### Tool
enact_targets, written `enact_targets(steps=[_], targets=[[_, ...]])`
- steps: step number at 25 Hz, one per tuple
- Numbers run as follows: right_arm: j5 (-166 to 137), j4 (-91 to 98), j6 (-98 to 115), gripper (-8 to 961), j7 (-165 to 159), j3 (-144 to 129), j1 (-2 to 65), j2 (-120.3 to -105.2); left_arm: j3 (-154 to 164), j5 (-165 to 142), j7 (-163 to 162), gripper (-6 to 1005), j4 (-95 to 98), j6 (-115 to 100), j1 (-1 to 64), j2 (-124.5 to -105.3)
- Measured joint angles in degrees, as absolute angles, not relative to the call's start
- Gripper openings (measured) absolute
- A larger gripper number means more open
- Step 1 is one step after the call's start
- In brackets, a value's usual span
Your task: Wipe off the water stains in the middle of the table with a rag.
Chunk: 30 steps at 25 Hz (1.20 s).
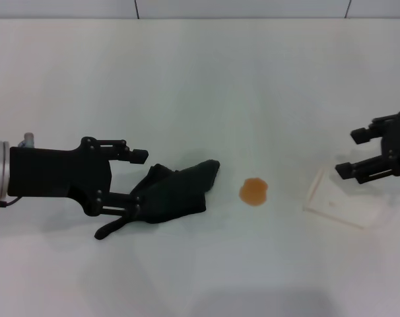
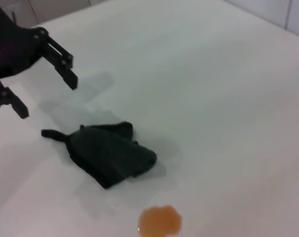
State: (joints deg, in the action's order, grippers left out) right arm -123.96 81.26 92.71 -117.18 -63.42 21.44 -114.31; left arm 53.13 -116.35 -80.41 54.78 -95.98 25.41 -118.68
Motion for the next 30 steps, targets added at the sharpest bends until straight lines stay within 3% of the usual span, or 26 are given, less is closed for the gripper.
enact_targets(steps=[30], targets=[[-139.7,85.1,98.4,797,-130.5,-73.4,27.0,-115.31,53.3,-116.4,-77.5,772,53.6,-96.4,25.1,-118.83]])
